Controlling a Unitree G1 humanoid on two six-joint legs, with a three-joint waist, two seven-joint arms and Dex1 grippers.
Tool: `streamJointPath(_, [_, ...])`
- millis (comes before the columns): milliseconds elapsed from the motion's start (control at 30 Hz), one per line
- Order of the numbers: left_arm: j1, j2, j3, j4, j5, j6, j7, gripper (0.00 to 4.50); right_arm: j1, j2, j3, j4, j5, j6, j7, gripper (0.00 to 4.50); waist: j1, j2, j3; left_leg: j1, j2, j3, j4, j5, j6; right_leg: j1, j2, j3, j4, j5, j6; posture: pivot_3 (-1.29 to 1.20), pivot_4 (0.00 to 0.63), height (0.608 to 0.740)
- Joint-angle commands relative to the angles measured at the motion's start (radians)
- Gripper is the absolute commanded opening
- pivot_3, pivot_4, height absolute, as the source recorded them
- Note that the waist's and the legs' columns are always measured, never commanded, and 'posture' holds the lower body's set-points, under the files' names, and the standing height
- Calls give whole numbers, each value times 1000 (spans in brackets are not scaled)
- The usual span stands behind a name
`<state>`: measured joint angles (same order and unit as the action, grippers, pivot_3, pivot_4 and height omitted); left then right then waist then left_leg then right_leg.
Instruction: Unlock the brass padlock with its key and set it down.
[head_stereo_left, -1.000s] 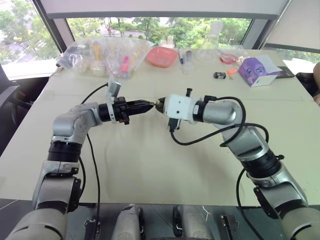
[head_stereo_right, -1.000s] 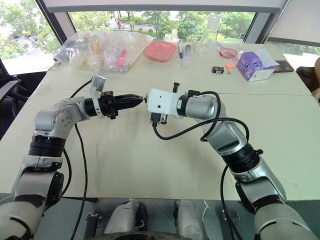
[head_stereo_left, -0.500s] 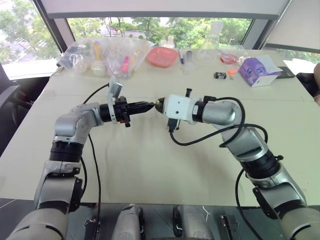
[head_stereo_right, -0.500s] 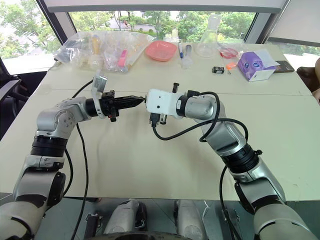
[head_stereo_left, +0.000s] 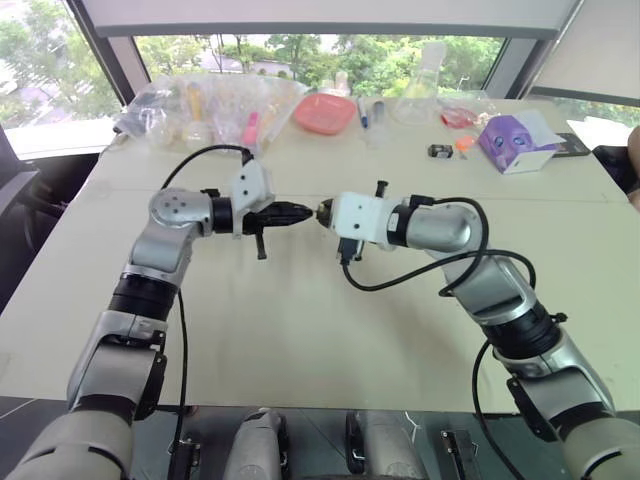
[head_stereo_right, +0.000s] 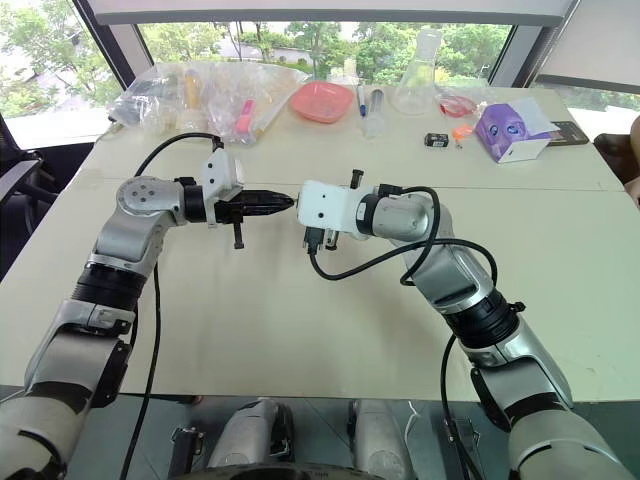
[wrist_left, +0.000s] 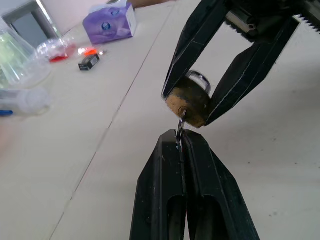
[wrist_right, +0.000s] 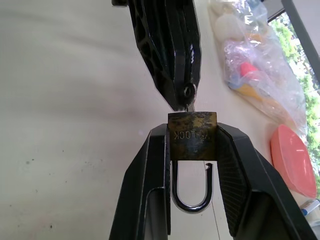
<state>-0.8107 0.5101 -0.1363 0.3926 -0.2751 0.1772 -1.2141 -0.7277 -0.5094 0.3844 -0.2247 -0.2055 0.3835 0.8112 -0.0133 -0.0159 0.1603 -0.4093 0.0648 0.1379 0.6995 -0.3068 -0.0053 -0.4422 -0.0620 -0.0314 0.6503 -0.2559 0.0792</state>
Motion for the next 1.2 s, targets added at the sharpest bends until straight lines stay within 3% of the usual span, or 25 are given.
streamJointPath(33, [-54, 11, 83, -7, -139, 235, -39, 603, -17, 10, -20, -45, 4, -19, -5, 655, -1, 0, 0, 0, 0, 0, 0, 0, 0, 0, 0, 0, 0, 0, 0, 0, 150, 733])
streamJointPath(100, [-74, 14, 106, 3, -170, 317, -35, 1341, -16, 11, -23, -44, 1, -21, -9, 655, -1, 0, 0, 0, 0, 0, 0, 0, 0, 0, 0, 0, 0, 0, 0, 0, 150, 733])
streamJointPath(167, [-95, 8, 131, 16, -195, 381, -16, 2418, -17, 13, -25, -43, -1, -24, -13, 655, -1, 0, 0, 0, 0, -1, 0, 0, 0, 0, 0, 0, 0, 0, 0, 0, 150, 733])
streamJointPath(300, [-105, 8, 148, 1, -235, 460, -46, 2418, -20, 16, -26, -41, -5, -30, -16, 655, 1, 0, 0, 0, 0, -1, 0, 0, 0, 0, 0, 0, 0, 0, 0, 0, 150, 733])
streamJointPath(767, [-116, -42, 106, 49, -195, 444, -84, 2418, -25, 32, -27, -60, -21, -30, -26, 655, 0, 0, 0, 0, 0, -1, 0, 0, 0, 0, 0, 0, 0, 0, 0, 0, 150, 733])
streamJointPath(867, [-124, -53, 104, 68, -183, 428, -89, 1608, -24, 34, -28, -65, -24, -28, -27, 655, -1, 0, 0, 0, 0, 0, 0, 0, 0, 0, 0, 0, 0, 0, 0, 0, 150, 733])
streamJointPath(967, [-130, -59, 104, 73, -180, 424, -96, 178, -25, 36, -27, -68, -26, -26, -30, 655, 0, 0, 0, 0, 0, 0, 0, 0, 0, 0, 0, 0, 0, 0, 0, 0, 150, 733])
streamJointPath(1200, [-131, -68, 116, 76, -177, 415, -79, 45, -20, 40, -31, -75, -20, -17, -29, 655, -1, 0, 0, 0, 0, -1, 0, 0, 0, 0, 0, 0, 0, 0, 0, 0, 150, 733])
